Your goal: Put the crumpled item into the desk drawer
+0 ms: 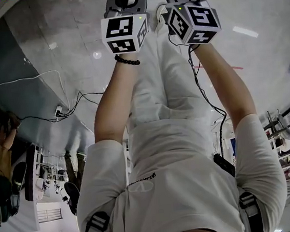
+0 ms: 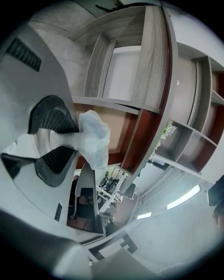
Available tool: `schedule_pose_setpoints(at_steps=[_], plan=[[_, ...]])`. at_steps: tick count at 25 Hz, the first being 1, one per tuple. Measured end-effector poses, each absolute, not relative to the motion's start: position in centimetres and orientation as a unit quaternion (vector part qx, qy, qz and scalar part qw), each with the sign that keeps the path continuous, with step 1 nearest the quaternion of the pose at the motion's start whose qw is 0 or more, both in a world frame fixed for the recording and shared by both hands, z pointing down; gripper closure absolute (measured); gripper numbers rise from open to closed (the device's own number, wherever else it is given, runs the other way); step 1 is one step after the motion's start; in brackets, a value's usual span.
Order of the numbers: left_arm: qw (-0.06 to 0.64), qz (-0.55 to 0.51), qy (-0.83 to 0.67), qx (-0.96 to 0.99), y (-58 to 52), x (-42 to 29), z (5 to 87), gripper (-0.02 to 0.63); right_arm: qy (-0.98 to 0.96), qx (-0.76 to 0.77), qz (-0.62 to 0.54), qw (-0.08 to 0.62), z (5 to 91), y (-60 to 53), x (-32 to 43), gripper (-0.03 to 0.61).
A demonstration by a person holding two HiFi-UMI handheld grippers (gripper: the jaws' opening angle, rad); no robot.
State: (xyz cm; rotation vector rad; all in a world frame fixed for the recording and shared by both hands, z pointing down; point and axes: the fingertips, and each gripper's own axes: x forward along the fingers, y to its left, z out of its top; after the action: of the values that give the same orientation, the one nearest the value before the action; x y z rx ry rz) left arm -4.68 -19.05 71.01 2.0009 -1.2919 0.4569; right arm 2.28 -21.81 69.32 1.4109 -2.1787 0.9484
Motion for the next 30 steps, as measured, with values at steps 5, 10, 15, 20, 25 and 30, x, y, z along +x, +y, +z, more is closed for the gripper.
schedule_pose_setpoints(at_steps=[5, 10, 15, 20, 25, 30], plan=[[0.35, 0.178, -0.502, 0.77, -19.6, -5.0, 71.3, 0.529, -0.78, 0.491, 0.337, 0.193, 69.7, -21.9, 1.7, 0.58], [0.35, 0.183, -0.503, 0.768, -20.1, -5.1, 71.8, 0.529, -0.782, 0.486, 0.336, 0.197, 70.3, -21.8, 1.1, 0.58], [0.353, 0.189, -0.508, 0.763, -20.0, -5.8, 73.4, 0.529, -0.782, 0.486, 0.338, 0.196, 71.6, -21.5, 0.5, 0.58], [0.355, 0.196, -0.515, 0.756, -20.3, -5.4, 73.2, 0.529, -0.779, 0.489, 0.34, 0.194, 71.1, -21.8, 1.5, 0.58], [0.358, 0.201, -0.516, 0.752, -20.0, -5.4, 73.9, 0.529, -0.782, 0.483, 0.342, 0.197, 71.5, -21.5, 1.2, 0.58], [0.353, 0.205, -0.519, 0.751, -19.9, -5.3, 74.3, 0.528, -0.777, 0.481, 0.353, 0.202, 72.5, -21.2, 1.4, 0.58]])
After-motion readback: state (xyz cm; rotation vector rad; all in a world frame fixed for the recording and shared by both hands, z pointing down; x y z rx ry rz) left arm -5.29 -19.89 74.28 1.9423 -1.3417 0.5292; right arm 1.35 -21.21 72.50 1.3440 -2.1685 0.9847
